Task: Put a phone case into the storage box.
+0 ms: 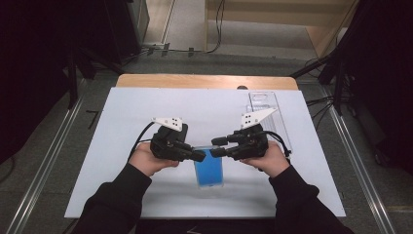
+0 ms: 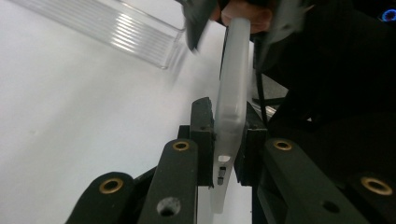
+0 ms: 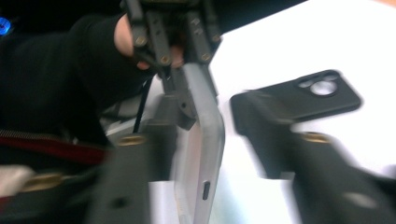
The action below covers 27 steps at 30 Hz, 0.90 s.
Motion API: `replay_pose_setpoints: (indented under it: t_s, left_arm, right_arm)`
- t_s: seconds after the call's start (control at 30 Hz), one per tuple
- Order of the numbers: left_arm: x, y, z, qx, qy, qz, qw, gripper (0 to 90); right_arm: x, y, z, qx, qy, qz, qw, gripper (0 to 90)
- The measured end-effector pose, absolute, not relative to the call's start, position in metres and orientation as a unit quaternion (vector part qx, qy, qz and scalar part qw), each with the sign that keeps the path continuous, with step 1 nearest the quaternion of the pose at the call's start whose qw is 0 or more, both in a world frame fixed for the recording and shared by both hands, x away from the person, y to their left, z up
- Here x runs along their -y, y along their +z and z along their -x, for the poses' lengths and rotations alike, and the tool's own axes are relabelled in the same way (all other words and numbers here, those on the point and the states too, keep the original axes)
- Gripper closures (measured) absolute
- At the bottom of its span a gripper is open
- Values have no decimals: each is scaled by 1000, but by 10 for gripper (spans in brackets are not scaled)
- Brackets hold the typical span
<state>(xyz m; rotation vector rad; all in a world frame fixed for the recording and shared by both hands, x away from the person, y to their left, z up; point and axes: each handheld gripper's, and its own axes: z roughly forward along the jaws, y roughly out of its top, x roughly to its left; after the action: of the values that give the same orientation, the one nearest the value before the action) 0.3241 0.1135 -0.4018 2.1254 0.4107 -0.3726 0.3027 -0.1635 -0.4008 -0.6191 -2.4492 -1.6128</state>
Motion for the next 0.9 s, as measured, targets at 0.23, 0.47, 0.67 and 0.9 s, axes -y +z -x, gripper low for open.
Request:
replay_pose_setpoints:
  t_s: [0.23,0.47,0.67,0.9]
  left_arm:
    - [-122,-399,-331,-229,-134,-855,445,809]
    - [-128,-394,-331,-263,-93,-850,447,807]
    - [-133,-388,-331,-288,-78,-841,450,806]
    - [-137,-383,-331,-324,-54,-826,458,806]
  right_arm:
    - [166,-405,-305,813,-525,251,20,189]
    - [162,-409,-308,808,-503,306,-14,0]
    - [160,-417,-308,798,-508,325,1,0]
    - [155,-422,-306,795,-498,344,-23,0]
